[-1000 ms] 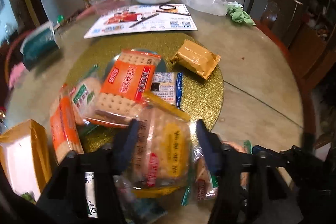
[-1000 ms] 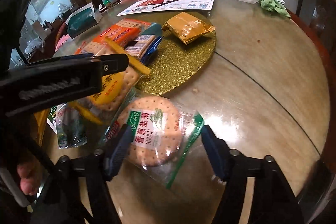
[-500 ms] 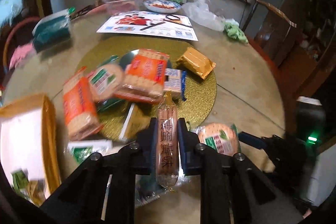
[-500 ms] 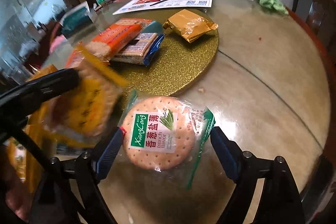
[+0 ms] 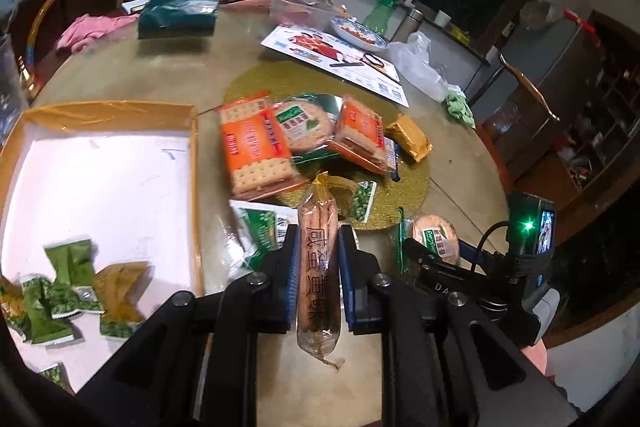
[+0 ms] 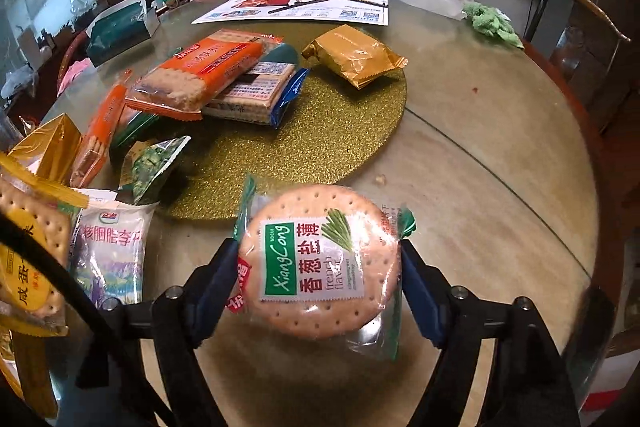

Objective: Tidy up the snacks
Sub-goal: 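Grasp a brown wrapped biscuit stick with the left tool while the right tool grasps a round scallion cracker pack, then carry the biscuit stick and round cracker pack over the tray and open both tools, then move both open tools back toward the snacks on the lazy susan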

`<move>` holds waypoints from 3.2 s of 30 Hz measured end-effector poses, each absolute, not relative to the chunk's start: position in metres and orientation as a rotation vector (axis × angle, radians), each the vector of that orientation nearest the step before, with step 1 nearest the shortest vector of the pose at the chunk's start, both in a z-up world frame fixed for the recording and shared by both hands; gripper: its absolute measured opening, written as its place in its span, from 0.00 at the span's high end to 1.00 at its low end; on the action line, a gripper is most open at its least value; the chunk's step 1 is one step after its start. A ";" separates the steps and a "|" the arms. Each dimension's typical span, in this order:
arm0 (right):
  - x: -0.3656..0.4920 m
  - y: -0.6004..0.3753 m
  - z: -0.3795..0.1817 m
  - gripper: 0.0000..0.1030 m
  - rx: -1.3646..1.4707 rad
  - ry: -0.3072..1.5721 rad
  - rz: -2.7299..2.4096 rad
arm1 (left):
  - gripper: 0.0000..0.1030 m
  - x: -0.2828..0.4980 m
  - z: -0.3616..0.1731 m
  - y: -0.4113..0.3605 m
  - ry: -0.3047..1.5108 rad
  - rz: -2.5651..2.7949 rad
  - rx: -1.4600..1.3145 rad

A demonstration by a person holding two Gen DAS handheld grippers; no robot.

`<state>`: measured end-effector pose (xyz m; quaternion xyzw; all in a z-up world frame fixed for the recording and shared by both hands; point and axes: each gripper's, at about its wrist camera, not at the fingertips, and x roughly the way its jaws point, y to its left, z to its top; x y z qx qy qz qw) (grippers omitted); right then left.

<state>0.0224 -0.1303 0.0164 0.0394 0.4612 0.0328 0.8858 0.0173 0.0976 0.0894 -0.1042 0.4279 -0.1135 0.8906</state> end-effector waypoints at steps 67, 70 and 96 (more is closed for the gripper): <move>0.018 0.048 0.090 0.21 0.046 0.849 0.565 | 0.24 -0.038 0.118 0.240 0.771 0.187 -0.127; 0.023 0.035 0.087 0.21 0.059 0.862 0.522 | 0.24 -0.039 0.119 0.229 0.771 0.160 -0.109; 0.023 0.010 0.082 0.21 0.117 0.904 0.489 | 0.24 -0.047 0.107 0.188 0.807 0.101 -0.042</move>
